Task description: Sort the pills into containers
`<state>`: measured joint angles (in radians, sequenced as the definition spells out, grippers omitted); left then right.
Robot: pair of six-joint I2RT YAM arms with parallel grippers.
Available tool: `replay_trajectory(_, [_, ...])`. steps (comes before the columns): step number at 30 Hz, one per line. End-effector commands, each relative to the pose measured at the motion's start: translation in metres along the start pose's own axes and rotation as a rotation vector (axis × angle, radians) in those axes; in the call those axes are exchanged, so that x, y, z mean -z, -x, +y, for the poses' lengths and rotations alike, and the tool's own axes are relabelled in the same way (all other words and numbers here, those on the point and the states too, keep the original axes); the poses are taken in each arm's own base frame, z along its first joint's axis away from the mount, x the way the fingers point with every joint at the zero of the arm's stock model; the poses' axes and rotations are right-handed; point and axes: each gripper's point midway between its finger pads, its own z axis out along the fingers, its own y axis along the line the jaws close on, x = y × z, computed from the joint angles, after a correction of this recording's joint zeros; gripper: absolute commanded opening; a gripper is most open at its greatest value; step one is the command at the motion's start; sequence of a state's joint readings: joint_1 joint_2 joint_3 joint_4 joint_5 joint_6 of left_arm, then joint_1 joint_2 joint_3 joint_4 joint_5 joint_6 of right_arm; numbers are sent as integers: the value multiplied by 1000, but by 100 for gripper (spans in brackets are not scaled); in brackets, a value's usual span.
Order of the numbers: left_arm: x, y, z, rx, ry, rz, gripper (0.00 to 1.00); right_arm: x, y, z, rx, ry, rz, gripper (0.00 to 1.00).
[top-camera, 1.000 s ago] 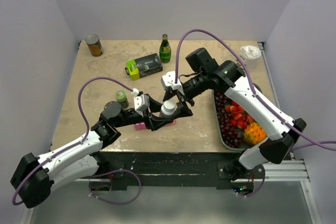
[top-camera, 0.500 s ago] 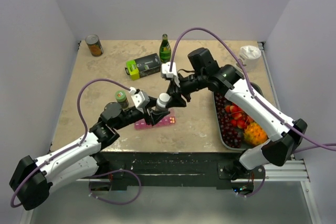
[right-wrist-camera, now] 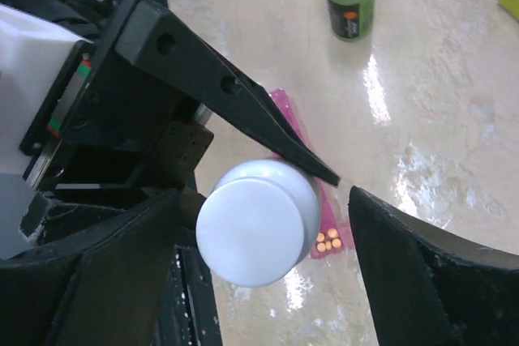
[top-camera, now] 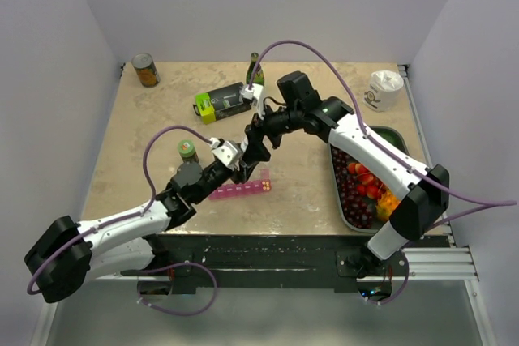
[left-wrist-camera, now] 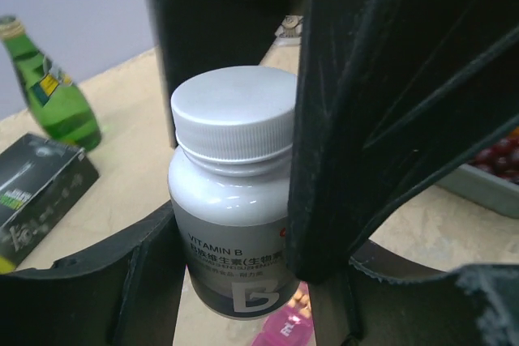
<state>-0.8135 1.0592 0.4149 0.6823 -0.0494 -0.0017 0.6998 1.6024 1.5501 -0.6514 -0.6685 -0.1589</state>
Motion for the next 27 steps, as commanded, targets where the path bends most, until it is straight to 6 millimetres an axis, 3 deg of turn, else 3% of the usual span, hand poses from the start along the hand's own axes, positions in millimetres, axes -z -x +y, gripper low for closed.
replay_trajectory(1, [9, 69, -3, -16, -28, -263, 0, 26, 14, 38, 140, 136, -22, 96])
replay_trajectory(7, [31, 47, -26, 16, -181, -194, 0, 68, 11, 36, 347, 114, -20, 99])
replay_trajectory(14, [45, 45, -63, 15, -404, -138, 0, 93, 11, 72, 658, 261, -57, 99])
replay_trajectory(16, [49, 41, -77, 19, -489, -113, 0, 91, 13, 84, 751, 329, -84, 99])
replay_trajectory(22, [46, 44, -89, 33, -573, -97, 0, 69, -3, 103, 742, 456, -2, 96])
replay_trajectory(27, [44, 47, -92, 37, -589, -99, 0, 59, -10, 98, 699, 434, 47, 83])
